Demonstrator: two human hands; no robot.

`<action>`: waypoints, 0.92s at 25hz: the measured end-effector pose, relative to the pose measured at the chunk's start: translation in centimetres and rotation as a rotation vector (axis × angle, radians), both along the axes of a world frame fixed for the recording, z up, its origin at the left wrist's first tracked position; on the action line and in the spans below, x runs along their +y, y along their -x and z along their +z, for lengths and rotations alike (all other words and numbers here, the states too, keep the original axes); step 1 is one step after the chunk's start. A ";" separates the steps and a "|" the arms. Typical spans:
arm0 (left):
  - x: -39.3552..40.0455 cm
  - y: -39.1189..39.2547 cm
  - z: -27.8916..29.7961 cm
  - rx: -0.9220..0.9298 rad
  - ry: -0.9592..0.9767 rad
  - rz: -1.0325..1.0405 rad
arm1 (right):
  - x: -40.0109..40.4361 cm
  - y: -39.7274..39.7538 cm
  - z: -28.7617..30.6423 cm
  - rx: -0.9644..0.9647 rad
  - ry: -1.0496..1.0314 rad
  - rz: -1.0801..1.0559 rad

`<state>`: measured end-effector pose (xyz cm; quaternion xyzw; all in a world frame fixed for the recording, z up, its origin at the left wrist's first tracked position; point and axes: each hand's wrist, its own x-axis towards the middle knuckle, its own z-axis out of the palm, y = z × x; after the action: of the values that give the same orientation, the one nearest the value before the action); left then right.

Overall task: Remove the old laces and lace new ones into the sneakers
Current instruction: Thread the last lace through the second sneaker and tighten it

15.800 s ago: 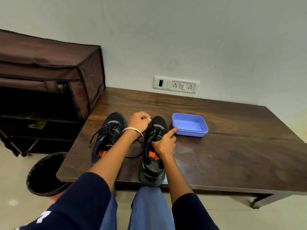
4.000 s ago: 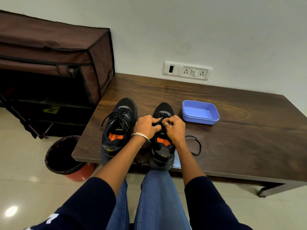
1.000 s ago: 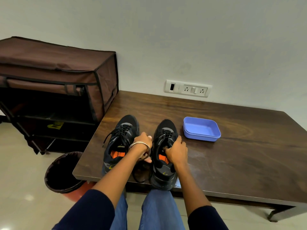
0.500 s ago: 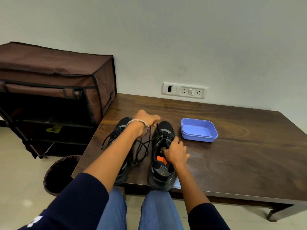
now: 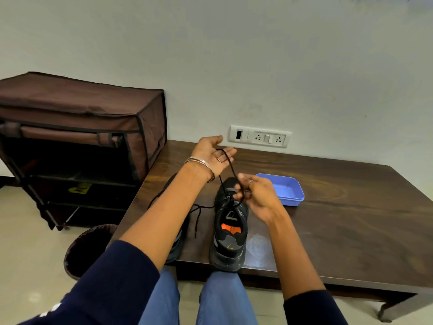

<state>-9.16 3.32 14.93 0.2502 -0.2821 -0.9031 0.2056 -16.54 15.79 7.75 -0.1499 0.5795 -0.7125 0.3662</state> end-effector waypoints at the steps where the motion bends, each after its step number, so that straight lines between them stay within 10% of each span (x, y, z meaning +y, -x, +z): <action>1: -0.6 0.1 -0.3 0.045 -0.058 0.072 | 0.8 0.7 -0.4 -0.050 0.012 -0.041; 8: -3.2 0.6 -5.7 -0.018 -0.095 0.235 | 5.4 5.2 -1.3 -0.037 -0.031 -0.399; 13: -2.3 1.2 -8.8 -0.717 0.743 -0.074 | 3.2 3.6 -1.4 0.185 -0.083 -0.312; 19: 0.1 1.3 -6.6 -0.299 1.587 -0.206 | -0.4 2.3 -1.1 0.588 -0.231 -0.124; 23: 0.3 1.1 -6.8 -0.387 1.611 -0.039 | -0.9 2.1 -0.2 0.530 -0.203 -0.184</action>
<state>-10.27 3.62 8.12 0.1722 -0.8775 -0.3687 0.2539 -18.69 14.91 7.54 -0.2403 0.7345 -0.6169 0.1491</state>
